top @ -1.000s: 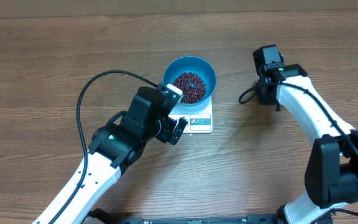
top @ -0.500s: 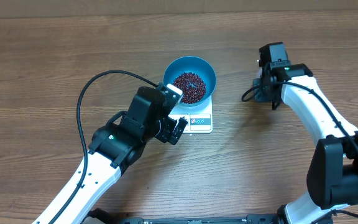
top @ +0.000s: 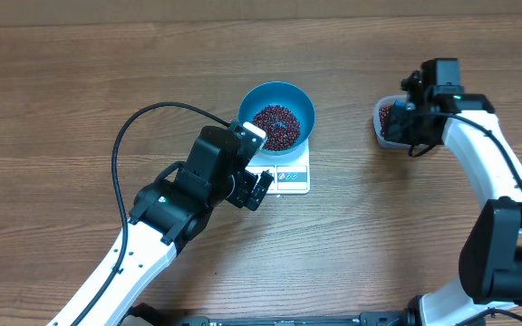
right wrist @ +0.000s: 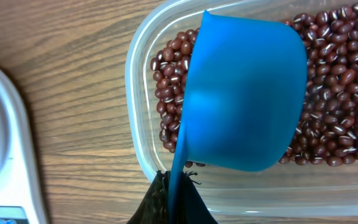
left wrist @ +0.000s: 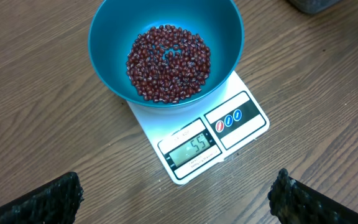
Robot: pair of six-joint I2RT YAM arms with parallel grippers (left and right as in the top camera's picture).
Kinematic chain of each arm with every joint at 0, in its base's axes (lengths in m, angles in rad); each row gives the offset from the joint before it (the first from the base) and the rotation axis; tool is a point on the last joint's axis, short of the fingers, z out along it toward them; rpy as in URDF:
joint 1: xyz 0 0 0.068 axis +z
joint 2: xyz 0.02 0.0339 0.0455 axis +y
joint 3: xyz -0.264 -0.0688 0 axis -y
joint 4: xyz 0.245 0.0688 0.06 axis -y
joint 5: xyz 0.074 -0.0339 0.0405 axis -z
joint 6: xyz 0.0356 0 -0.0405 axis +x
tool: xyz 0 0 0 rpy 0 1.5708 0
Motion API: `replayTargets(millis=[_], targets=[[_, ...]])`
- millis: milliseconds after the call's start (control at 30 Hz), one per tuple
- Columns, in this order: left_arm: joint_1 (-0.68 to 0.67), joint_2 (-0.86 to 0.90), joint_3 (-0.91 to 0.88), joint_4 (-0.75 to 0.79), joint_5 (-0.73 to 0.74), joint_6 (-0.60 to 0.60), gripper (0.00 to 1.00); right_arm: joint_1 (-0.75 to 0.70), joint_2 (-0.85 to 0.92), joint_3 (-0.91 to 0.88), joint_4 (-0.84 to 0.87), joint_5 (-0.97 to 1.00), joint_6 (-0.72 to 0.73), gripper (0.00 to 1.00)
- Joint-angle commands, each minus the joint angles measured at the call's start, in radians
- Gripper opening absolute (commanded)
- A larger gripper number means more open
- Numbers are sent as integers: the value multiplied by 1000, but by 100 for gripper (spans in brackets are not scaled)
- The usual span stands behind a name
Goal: Scoop item into bowl and weigh 150g on scale
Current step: 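Lower the scoop into the red beans with the right gripper and fill it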
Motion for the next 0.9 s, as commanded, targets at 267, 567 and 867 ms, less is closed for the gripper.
replayTargets(millis=[267, 567, 867], targets=[[6, 3, -2, 3, 16, -13, 99, -118, -14, -2, 1, -225, 11, 4], [6, 3, -2, 3, 16, -13, 100, -217, -11, -19, -2, -320, 30, 4], [6, 3, -2, 3, 16, -13, 100, -288, 16, -22, -10, -449, 56, 4]])
